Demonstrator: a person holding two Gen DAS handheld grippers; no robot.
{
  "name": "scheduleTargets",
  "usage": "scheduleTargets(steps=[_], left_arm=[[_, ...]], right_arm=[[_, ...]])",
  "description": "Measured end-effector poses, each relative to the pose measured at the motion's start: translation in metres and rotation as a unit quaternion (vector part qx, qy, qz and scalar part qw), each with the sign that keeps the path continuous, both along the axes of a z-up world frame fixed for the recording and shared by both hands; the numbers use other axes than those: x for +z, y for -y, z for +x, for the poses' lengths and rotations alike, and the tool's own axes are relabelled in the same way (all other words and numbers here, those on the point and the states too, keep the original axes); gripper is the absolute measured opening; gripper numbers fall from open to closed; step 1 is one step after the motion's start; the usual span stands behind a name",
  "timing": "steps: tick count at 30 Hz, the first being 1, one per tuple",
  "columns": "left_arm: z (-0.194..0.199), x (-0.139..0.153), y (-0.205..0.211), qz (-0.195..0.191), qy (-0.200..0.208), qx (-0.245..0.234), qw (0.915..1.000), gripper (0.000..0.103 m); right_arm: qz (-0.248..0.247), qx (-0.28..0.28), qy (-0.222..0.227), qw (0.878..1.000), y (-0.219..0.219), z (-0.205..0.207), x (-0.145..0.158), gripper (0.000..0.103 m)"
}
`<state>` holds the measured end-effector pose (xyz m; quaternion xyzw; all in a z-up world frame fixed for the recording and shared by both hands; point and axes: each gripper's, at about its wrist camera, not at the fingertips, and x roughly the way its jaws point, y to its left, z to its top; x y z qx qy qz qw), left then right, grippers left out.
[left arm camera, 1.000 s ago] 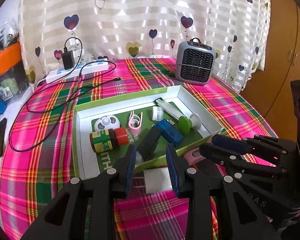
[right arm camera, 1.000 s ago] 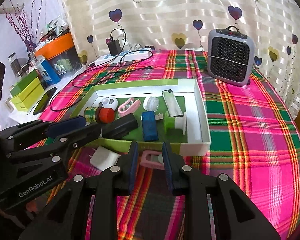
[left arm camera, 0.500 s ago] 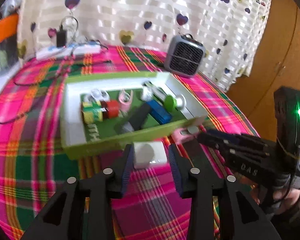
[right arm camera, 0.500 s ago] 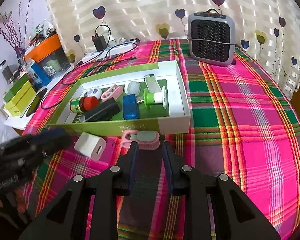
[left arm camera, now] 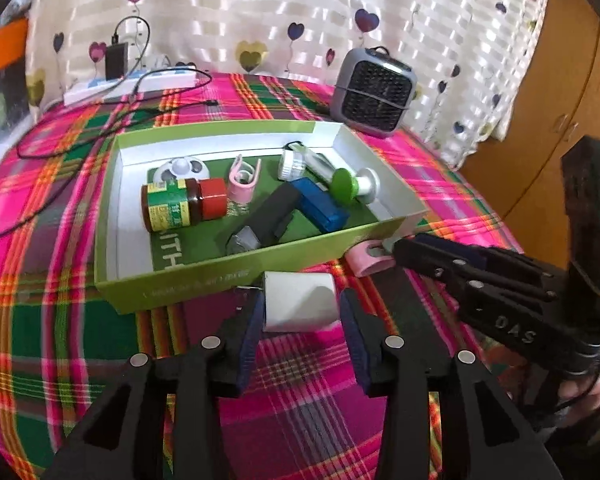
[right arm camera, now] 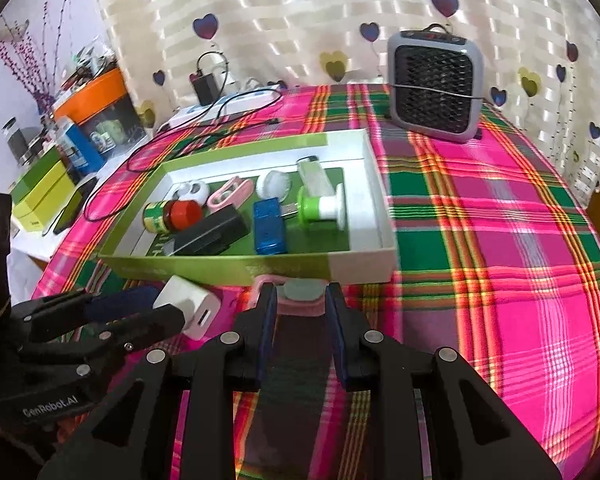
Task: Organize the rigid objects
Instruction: 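Grasp the pink-and-white holder with the right tool while the left tool reaches the white charger, then close the left tool on the white charger while the right tool lifts the pink holder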
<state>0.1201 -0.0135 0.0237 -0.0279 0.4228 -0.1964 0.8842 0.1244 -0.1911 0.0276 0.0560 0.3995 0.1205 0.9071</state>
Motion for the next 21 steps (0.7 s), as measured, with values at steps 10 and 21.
scheduleTargets(steps=[10,21], left_arm=[[-0.001,0.000,0.011,0.036,0.013,0.004,0.9993,0.039],[-0.003,0.001,0.004,0.049,0.015,0.005,0.9987,0.039]], right_arm=[[0.040,-0.008,-0.020,0.999,0.006,0.013,-0.005,0.026],[0.056,0.061,-0.044,0.996,-0.007,0.000,-0.011,0.026]])
